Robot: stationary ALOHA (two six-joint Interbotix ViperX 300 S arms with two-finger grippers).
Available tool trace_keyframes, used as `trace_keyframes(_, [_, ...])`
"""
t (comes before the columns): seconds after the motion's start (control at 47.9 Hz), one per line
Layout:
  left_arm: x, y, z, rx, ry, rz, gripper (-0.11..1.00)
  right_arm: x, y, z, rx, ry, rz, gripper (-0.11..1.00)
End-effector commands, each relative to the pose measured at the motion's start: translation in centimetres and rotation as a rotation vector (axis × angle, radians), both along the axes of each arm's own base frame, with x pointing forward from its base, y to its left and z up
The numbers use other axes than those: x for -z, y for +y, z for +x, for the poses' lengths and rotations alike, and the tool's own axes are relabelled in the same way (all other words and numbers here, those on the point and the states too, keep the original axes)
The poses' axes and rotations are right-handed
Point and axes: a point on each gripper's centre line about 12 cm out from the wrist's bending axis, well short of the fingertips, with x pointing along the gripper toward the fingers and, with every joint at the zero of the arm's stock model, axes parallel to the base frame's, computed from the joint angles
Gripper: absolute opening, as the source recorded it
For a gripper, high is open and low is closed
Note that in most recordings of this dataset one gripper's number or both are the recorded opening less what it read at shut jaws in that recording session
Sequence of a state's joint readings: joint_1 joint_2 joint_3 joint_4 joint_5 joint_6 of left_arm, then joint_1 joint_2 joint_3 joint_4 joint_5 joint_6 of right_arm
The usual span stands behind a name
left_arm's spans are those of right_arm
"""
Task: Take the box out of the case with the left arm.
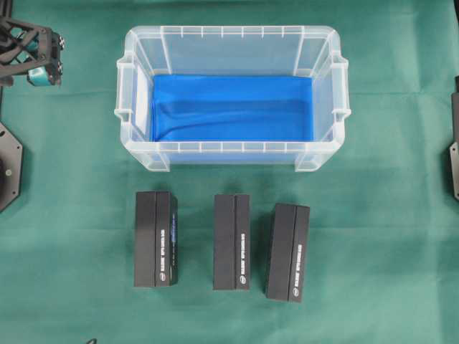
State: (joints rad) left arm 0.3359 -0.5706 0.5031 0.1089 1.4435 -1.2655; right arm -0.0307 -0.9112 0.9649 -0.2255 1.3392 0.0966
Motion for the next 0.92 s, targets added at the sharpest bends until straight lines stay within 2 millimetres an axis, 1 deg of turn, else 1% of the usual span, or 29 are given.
trace_keyframes(0.0, [-0.74, 0.07, 0.21, 0.0, -0.026, 0.009, 0.92, -0.74, -0.01, 0.39, 0.001, -0.023, 0.0, 0.07])
trace_keyframes(0.292, [-0.79, 0.16, 0.59, 0.006, -0.058, 0.02, 0.92, -0.69, -0.01, 0.37, 0.001, -0.022, 0.0, 0.07])
trace_keyframes(0.898, [-0.46, 0.12, 0.46, 0.009, -0.047, 0.017, 0.92, -0.74, -0.01, 0.39, 0.001, -0.023, 0.0, 0.07])
